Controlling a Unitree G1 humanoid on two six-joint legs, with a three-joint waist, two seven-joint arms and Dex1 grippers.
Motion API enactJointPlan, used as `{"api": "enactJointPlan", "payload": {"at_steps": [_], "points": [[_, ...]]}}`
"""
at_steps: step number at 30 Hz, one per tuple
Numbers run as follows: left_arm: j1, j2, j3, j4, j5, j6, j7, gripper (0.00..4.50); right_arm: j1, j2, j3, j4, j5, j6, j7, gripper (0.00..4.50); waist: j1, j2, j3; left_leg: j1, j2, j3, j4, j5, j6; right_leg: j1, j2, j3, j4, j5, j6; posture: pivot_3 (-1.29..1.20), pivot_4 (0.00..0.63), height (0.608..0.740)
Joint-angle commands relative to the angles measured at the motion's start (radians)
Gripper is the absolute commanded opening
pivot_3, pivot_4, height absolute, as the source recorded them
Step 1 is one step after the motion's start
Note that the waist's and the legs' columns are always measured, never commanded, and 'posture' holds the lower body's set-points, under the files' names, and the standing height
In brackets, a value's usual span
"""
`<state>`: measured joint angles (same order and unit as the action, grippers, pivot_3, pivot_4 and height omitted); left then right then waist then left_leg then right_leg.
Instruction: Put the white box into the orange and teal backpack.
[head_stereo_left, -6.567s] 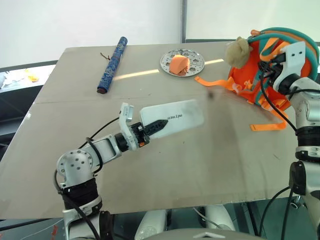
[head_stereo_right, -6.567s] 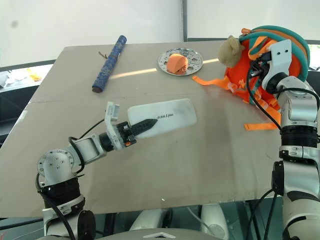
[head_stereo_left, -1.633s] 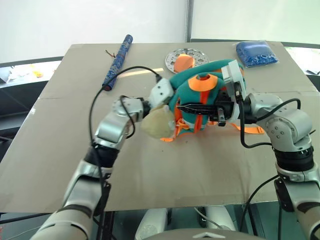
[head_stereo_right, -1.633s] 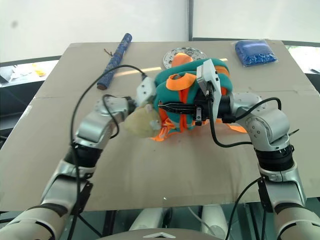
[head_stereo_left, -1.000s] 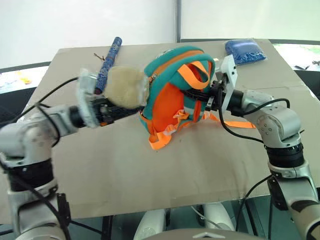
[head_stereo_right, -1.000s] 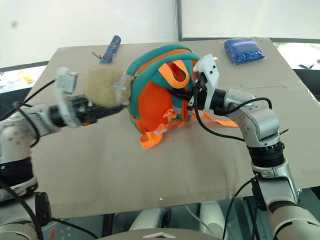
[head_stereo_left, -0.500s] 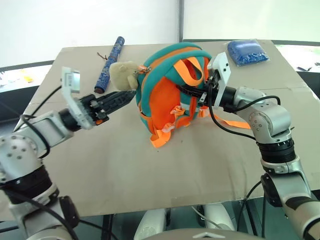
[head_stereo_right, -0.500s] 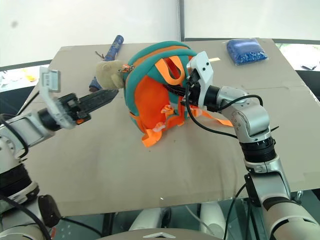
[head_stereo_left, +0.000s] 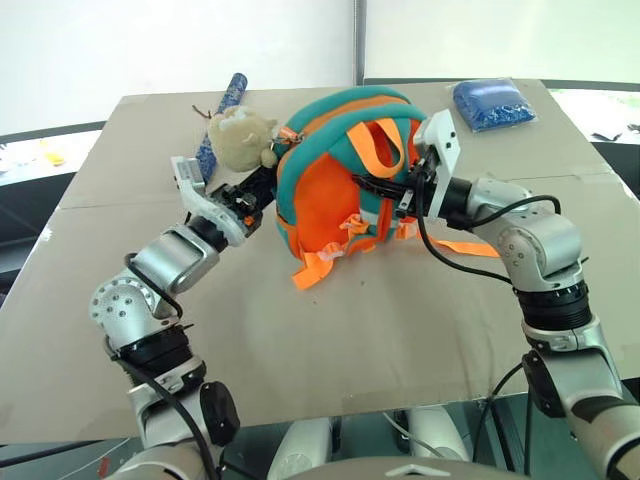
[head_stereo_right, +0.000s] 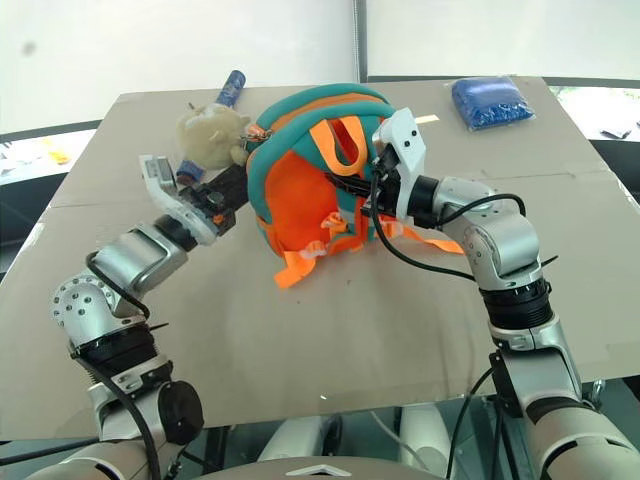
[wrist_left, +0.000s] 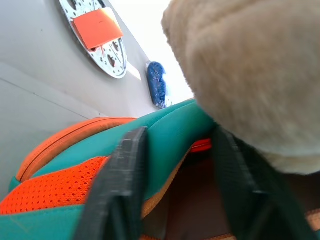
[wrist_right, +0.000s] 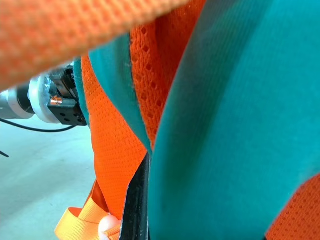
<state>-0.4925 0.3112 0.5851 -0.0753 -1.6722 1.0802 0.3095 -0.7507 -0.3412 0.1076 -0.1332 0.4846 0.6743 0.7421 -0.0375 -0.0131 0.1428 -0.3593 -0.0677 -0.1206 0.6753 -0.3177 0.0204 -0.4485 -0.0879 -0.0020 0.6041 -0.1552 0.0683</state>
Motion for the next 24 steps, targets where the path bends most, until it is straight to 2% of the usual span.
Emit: {"api": "enactJointPlan", "payload": {"at_steps": [1, 2, 6, 10, 11, 13, 16, 19, 20, 24], "points": [[0.02, 0.058, -0.023, -0.055, -0.089, -0.04, -0.007, 0.2, -0.002, -0.006, -0.014, -0.036, 0.004, -0.007, -0.001, 0.0, 0.0, 0.0, 0.0, 0.0, 0.0, 0.0, 0.0, 0.0, 0.0, 0.0, 0.0, 0.0, 0.0, 0.0, 0.0, 0.0, 0.15, 0.733], [0.029, 0.076, -0.031, -0.062, -0.102, -0.041, -0.025, 0.03, -0.001, -0.006, -0.013, -0.036, 0.004, -0.008, -0.001, 0.0, 0.0, 0.0, 0.0, 0.0, 0.0, 0.0, 0.0, 0.0, 0.0, 0.0, 0.0, 0.0, 0.0, 0.0, 0.0, 0.0, 0.15, 0.733], [0.094, 0.168, -0.05, -0.084, -0.086, -0.021, -0.134, 0.03, -0.001, -0.004, -0.011, -0.035, 0.003, -0.011, 0.001, 0.0, -0.004, 0.0, 0.0, 0.0, 0.0, 0.001, 0.0, 0.0, 0.0, 0.0, 0.001, 0.0, 0.0, 0.0, 0.0, 0.0, 0.15, 0.733], [0.235, 0.307, -0.014, -0.116, 0.085, -0.047, -0.397, 0.03, -0.004, -0.005, -0.012, -0.025, -0.004, -0.019, 0.001, 0.0, -0.011, 0.0, 0.0, 0.002, 0.0, 0.004, -0.003, 0.0, 0.0, -0.001, 0.002, 0.002, -0.001, 0.0, 0.0, 0.0, 0.15, 0.733], [0.258, 0.343, -0.009, -0.111, 0.109, -0.048, -0.442, 0.61, -0.005, -0.006, -0.012, -0.022, -0.005, -0.02, 0.001, 0.0, -0.011, 0.0, 0.0, 0.003, -0.001, 0.005, -0.005, 0.0, 0.0, -0.001, 0.003, 0.003, -0.001, 0.0, 0.0, 0.0, 0.15, 0.733], [0.272, 0.414, -0.008, -0.117, 0.185, -0.077, -0.544, 1.24, -0.007, -0.008, -0.011, -0.017, -0.006, -0.02, 0.005, 0.0, -0.006, 0.001, 0.0, 0.004, 0.0, 0.006, -0.006, 0.0, 0.0, -0.001, 0.003, 0.004, -0.002, 0.0, 0.0, 0.0, 0.15, 0.733], [0.249, 0.496, -0.002, -0.097, 0.252, -0.106, -0.675, 2.68, -0.009, -0.012, -0.009, -0.01, -0.006, -0.022, 0.013, 0.0, 0.007, 0.001, 0.0, 0.004, -0.001, 0.006, -0.005, 0.0, 0.0, 0.0, 0.003, 0.003, -0.004, 0.0, 0.0, 0.0, 0.15, 0.733], [0.281, 0.619, -0.033, -0.122, 0.379, -0.134, -0.877, 4.21, -0.011, -0.014, -0.008, -0.005, -0.009, -0.023, 0.019, 0.0, 0.004, 0.001, 0.001, 0.004, -0.001, 0.006, -0.005, 0.0, 0.0, 0.0, 0.003, 0.003, -0.005, 0.0, 0.0, 0.0, 0.15, 0.733], [0.283, 0.651, -0.033, -0.134, 0.391, -0.134, -0.937, 4.41, -0.012, -0.014, -0.008, -0.004, -0.009, -0.022, 0.021, 0.0, 0.001, 0.001, 0.001, 0.004, -0.002, 0.006, -0.006, 0.0, 0.0, 0.0, 0.003, 0.004, -0.004, 0.0, 0.0, 0.0, 0.15, 0.733], [0.22, 0.725, 0.002, -0.103, 0.255, -0.023, -1.03, 4.41, -0.016, -0.015, -0.007, -0.001, -0.009, -0.021, 0.024, 0.0, -0.002, 0.001, 0.002, 0.004, 0.0, 0.006, -0.007, 0.0, 0.0, 0.0, 0.003, 0.003, -0.004, 0.0, 0.0, 0.0, 0.15, 0.733]]}}
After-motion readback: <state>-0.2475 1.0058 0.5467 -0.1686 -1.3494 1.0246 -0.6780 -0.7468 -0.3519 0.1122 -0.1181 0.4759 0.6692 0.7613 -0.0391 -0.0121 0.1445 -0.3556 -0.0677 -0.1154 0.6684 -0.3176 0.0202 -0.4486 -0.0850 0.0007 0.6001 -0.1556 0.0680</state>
